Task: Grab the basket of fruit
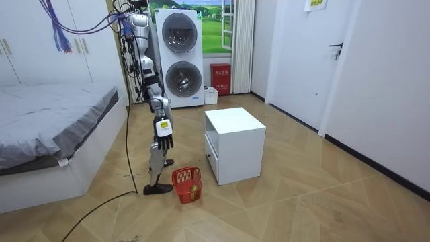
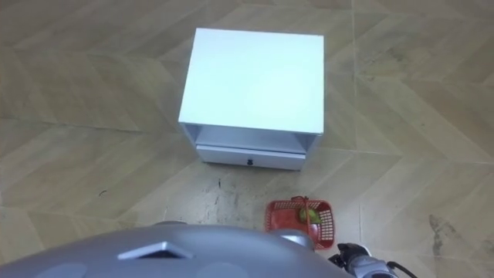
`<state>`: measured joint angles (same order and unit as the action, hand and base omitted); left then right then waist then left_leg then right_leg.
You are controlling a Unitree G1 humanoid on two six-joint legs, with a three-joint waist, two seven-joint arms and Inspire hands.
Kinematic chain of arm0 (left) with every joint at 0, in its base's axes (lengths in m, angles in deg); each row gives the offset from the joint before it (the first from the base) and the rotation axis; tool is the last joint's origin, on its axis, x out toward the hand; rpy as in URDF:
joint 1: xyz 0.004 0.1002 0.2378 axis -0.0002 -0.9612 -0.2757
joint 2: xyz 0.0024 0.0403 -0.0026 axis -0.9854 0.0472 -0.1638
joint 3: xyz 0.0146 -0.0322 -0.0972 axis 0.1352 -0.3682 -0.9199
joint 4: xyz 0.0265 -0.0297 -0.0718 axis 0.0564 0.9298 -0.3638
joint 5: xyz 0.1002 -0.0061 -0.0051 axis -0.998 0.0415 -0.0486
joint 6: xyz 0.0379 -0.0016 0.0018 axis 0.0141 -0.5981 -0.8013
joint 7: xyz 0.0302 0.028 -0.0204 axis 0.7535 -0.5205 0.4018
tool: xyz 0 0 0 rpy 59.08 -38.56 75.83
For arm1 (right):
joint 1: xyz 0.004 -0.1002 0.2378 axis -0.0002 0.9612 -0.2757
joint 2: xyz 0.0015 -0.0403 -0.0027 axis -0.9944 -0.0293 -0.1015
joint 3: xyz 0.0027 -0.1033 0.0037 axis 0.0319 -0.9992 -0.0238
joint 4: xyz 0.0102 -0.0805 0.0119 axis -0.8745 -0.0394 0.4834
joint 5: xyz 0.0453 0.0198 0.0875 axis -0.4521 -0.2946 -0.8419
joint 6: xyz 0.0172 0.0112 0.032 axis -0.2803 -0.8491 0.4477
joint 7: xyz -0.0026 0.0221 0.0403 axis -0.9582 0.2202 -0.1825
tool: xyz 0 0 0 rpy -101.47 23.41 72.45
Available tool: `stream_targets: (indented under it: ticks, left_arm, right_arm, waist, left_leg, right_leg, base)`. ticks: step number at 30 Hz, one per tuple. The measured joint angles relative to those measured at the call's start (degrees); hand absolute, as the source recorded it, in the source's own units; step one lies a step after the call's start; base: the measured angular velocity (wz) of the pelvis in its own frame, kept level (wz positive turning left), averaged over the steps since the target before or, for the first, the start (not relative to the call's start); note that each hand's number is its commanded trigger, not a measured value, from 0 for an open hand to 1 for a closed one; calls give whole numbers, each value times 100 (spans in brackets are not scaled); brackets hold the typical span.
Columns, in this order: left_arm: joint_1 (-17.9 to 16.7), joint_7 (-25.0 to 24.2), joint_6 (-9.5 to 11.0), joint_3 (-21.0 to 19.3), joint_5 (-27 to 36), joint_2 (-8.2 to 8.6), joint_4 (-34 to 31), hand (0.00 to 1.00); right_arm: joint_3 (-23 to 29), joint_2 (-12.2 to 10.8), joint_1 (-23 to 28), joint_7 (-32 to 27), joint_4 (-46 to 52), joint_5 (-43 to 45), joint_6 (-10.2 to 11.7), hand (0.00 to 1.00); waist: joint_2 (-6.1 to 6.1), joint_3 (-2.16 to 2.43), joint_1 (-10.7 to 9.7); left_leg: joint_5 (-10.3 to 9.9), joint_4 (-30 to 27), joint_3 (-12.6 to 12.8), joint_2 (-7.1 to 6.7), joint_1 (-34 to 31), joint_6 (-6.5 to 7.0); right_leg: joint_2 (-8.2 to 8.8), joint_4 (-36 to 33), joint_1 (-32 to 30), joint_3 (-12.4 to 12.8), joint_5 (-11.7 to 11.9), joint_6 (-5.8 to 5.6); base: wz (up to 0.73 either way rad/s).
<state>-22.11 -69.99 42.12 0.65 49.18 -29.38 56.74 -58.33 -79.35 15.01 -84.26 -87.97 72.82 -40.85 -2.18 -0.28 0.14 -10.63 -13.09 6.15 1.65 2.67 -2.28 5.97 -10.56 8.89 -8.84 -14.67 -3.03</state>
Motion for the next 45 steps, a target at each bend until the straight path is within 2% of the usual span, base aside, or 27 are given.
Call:
stream_targets:
  ticks: [10, 15, 19, 22, 24, 27, 28, 31, 32, 33, 34, 35, 36, 37, 38, 40, 41, 42, 43, 44, 45]
  left_arm:
    - [-67, 45, 3, -10, -1, 16, 0, 0]
    - [-95, 164, 45, -214, -28, 47, -1, 0]
    - [-93, 180, 43, -231, -24, 45, -61, 0]
    - [-74, 141, 66, -227, -27, 64, -72, 0]
    - [-79, 129, 97, -218, -4, 66, -101, 0]
    - [46, 131, 137, -252, -10, 48, -38, 0]
    - [77, 131, 175, -272, -11, 34, 39, 0]
    - [137, 146, 345, -530, -9, -12, 143, 0]
    - [151, 150, 399, -640, -4, -26, 203, 0]
    - [168, 148, 423, -672, -2, -43, 235, 0]
    - [175, 147, 452, -669, -2, -104, 212, 0]
    - [178, 149, 508, -646, 15, -169, 155, 0]
    - [193, 157, 541, -608, 16, -188, 130, 0]
    - [229, 155, 544, -607, 23, -185, 134, 0]
    - [306, 157, 542, -606, 39, -201, 160, 0]
    - [446, 217, 542, -594, 176, -227, 199, 0]
    - [598, 305, 550, -546, 376, -258, 248, 0]
    - [818, 411, 563, -489, 519, -318, 354, 0]
    - [932, 476, 567, -446, 603, -344, 400, 0]
    - [1110, 564, 577, -375, 771, -351, 444, 0]
    - [1230, 608, 604, -322, 919, -348, 504, 0]
  right_arm:
    - [17, 3, 2, -178, 4, -99, 17, 0]
    - [117, 9, 9, -267, 4, -101, 18, 0]
    - [225, 14, 24, -380, 23, -105, 4, 0]
    - [320, 41, 44, -470, 194, -114, 20, 0]
    - [407, 72, 20, -563, 200, -172, 57, 0]
    - [505, 89, -8, -658, 197, -292, 111, 0]
    - [566, 89, -12, -664, 197, -297, 133, 0]
    - [703, 96, -158, -670, 307, -301, 184, 0]
    - [713, 94, -190, -674, 478, -317, 191, 0]
    - [716, 90, -198, -678, 543, -382, 189, 0]
    - [719, 86, -148, -689, 585, -614, 185, 0]
    - [715, 80, -157, -706, 577, -819, 173, 0]
    - [705, 101, -353, -749, 581, -1016, 186, 0]
    - [697, 116, -479, -769, 587, -1097, 210, 0]
    - [651, 124, -738, -810, 637, -1207, 297, 0]
    - [615, 105, -1151, -868, 631, -1363, 451, 0]
    - [499, 87, -1417, -919, 630, -1514, 533, 0]
    - [402, 49, -1668, -948, 589, -1579, 652, 0]
    - [351, 39, -1782, -959, 577, -1632, 708, 0]
    - [301, 33, -1973, -994, 563, -1668, 788, 0]
    - [301, 22, -2118, -1037, 562, -1665, 826, 0]
  waist:
    - [86, 13, 15]
    - [130, 14, 21]
    - [138, 17, -9]
    - [142, 26, -5]
    - [155, 29, -12]
    - [199, 19, -32]
    - [197, 17, -40]
    - [196, 23, -18]
    - [277, 37, -17]
    - [264, 1, -57]
    - [224, -24, -164]
    - [88, -4, -100]
    - [17, -12, 28]
    - [-2, -4, 74]
    - [-74, 40, 136]
    - [-80, 26, 158]
    - [-103, 26, 173]
    - [-173, 10, 179]
    - [-210, 7, 184]
    - [-212, -19, 191]
    - [-202, -45, 223]
  left_leg:
    - [-28, 4, -1, 0, 6, -11]
    - [-39, 2, 1, 0, 4, -11]
    - [-84, -75, 3, -24, -38, 17]
    - [-180, -237, 78, -82, -179, 103]
    - [-280, -381, 202, -173, -272, 218]
    - [-434, -772, 287, -236, -513, 370]
    - [-446, -828, 329, -248, -560, 392]
    - [-542, -938, 577, -243, -763, 579]
    - [-596, -1042, 712, -188, -922, 680]
    - [-630, -1114, 802, -176, -967, 735]
    - [-697, -1267, 921, -197, -1041, 837]
    - [-758, -1338, 1127, -253, -1113, 892]
    - [-790, -1478, 1320, -254, -1299, 942]
    - [-801, -1573, 1368, -244, -1441, 961]
    - [-827, -1835, 1416, -201, -1825, 1008]
    - [-852, -2302, 1405, -104, -2443, 1056]
    - [-861, -2629, 1385, -42, -2883, 1075]
    - [-874, -2989, 1360, -4, -3330, 1097]
    - [-885, -3207, 1353, 25, -3580, 1115]
    - [-903, -3686, 1217, 100, -4030, 1119]
    - [-906, -4098, 928, 84, -4400, 1081]
  right_leg:
    - [0, -4, 0, -6, 0, -1]
    - [2, -4, 0, -12, -6, -8]
    - [45, -32, 5, -63, -24, -31]
    - [164, -235, -167, -52, -112, -97]
    - [311, -475, -289, -40, -180, -191]
    - [462, -1042, -621, -72, -189, -214]
    - [498, -1182, -715, -67, -182, -226]
    - [611, -1562, -1145, 52, -83, -294]
    - [648, -1776, -1248, 19, -82, -278]
    - [700, -2167, -1359, -21, -117, -247]
    - [819, -3267, -1514, -79, -121, -175]
    - [898, -4290, -1618, -4, -94, -108]
    - [877, -4988, -1721, 93, -3, -39]
    - [880, -5154, -1736, 87, 25, -39]
    - [882, -5232, -1713, 85, 68, -14]
    - [886, -4931, -1509, 70, 70, -45]
    - [910, -4472, -1328, 63, 41, -100]
    - [931, -4077, -1189, 78, 6, -159]
    - [940, -3919, -1165, 103, -298, -292]
    - [878, -3892, -1233, 62, -975, -381]
    - [870, -4121, -1382, 17, -1443, -340]
  base:
    - [0]
    - [0]
    - [3]
    - [-1]
    - [0]
    - [-1]
    - [5]
    - [-25]
    - [-17]
    - [27]
    - [59]
    - [46]
    - [4]
    - [-27]
    - [-15]
    - [2]
    - [15]
    - [18]
    - [21]
    - [10]
    - [0]
